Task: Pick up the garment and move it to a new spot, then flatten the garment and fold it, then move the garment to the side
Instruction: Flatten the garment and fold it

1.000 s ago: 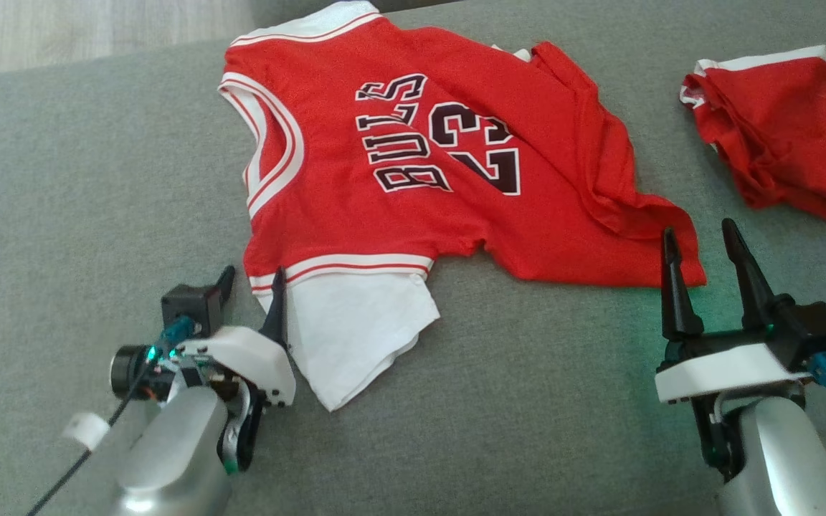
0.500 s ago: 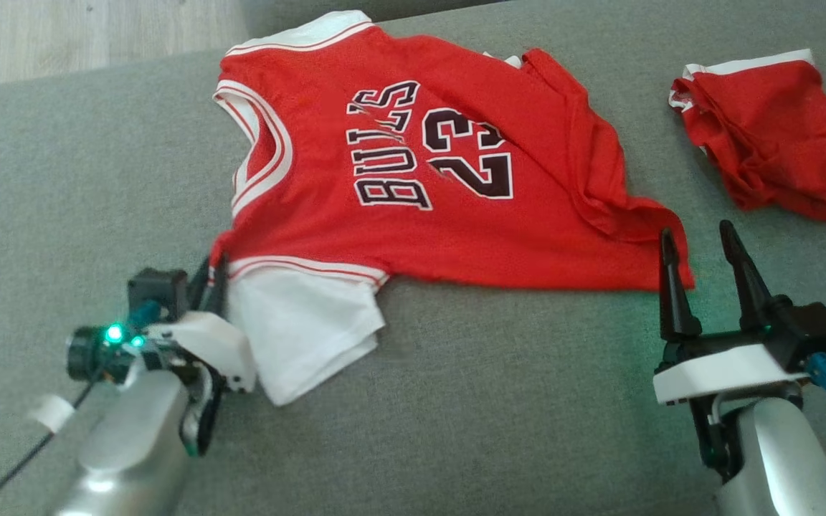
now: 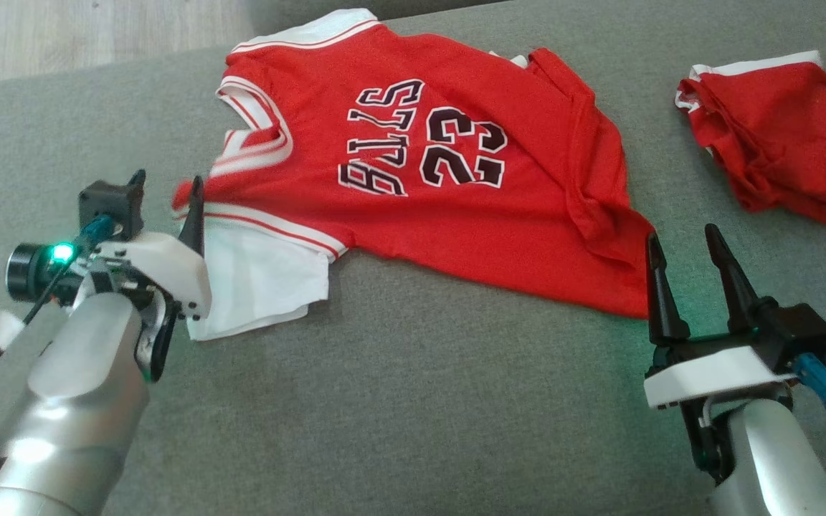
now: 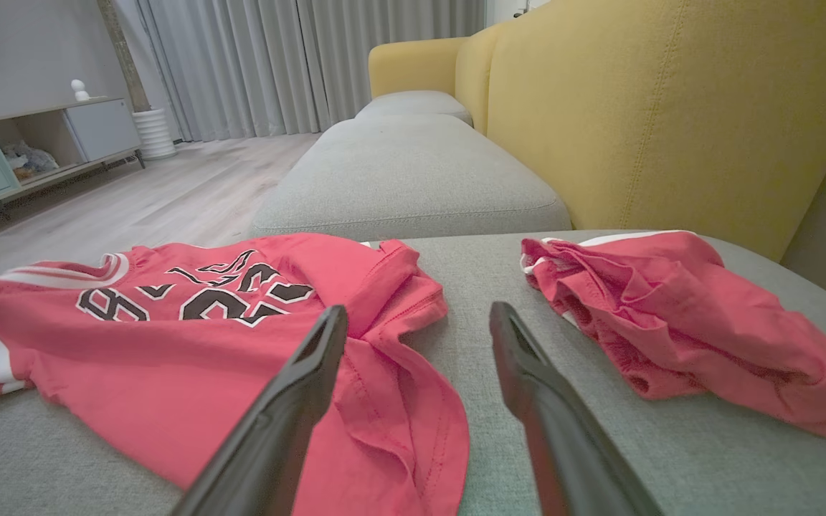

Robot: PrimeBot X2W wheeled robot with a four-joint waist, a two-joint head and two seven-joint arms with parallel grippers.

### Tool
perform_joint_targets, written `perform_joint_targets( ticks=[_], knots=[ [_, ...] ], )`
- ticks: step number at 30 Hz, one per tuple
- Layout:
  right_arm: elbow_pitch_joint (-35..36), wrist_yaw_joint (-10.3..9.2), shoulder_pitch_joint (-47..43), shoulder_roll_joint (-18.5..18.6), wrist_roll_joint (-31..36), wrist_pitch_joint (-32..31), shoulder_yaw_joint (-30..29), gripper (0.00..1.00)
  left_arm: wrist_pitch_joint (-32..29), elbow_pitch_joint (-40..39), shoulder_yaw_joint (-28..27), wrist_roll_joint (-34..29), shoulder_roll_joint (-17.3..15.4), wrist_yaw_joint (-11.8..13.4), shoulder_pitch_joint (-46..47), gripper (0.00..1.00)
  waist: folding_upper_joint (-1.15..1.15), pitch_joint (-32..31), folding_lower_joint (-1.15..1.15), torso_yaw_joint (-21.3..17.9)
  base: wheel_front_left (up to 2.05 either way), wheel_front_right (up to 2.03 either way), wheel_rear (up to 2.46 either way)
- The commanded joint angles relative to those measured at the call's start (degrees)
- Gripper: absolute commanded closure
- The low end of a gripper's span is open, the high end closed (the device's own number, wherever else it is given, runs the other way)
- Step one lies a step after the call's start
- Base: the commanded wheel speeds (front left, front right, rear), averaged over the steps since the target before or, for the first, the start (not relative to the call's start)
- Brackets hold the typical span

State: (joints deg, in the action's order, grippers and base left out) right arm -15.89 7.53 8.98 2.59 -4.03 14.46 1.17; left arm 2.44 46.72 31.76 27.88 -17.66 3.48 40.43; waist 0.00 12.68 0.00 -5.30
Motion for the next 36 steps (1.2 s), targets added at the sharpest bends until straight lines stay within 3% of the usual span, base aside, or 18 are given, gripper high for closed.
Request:
perform_joint_targets(
  ticks=[1,10,18,23,29,36],
  knots=[
    [1.50,-0.04,2.29,0.29,-0.13,0.53,1.54,0.00,0.79,-0.72,-2.35,0.82,-2.06,-0.05,1.53,0.00,0.00,-0.16,0.00,0.18,0.00,0.00,0.00],
    [2.61,-0.04,1.03,0.29,-0.11,0.53,0.23,0.00,11.68,-6.85,-8.23,4.65,0.07,3.12,-4.36,0.00,0.00,-2.66,0.00,2.71,0.00,0.00,0.00],
    [4.19,-0.04,-2.16,0.29,0.67,0.53,-1.68,0.00,12.53,-24.28,-16.02,2.36,3.56,5.05,-16.50,0.00,0.00,-4.39,0.00,5.66,0.00,0.00,0.00],
    [4.56,-0.04,-2.70,0.29,0.69,0.53,-2.25,0.00,12.54,-29.15,-18.35,-0.22,5.99,4.95,-21.98,0.00,0.00,-4.46,0.00,6.34,0.00,0.00,0.00],
    [4.30,-0.04,-2.32,0.29,0.82,0.53,-1.08,0.00,12.54,-29.12,-19.48,-2.82,7.66,3.54,-23.79,0.00,0.00,-4.19,0.00,6.13,0.00,0.00,0.00],
    [4.08,-0.04,-2.17,0.29,0.80,0.54,-0.61,0.00,8.58,-21.36,-16.10,-3.30,7.86,1.24,-22.39,0.00,0.00,-3.34,0.00,4.99,0.00,0.00,0.00]
  ],
)
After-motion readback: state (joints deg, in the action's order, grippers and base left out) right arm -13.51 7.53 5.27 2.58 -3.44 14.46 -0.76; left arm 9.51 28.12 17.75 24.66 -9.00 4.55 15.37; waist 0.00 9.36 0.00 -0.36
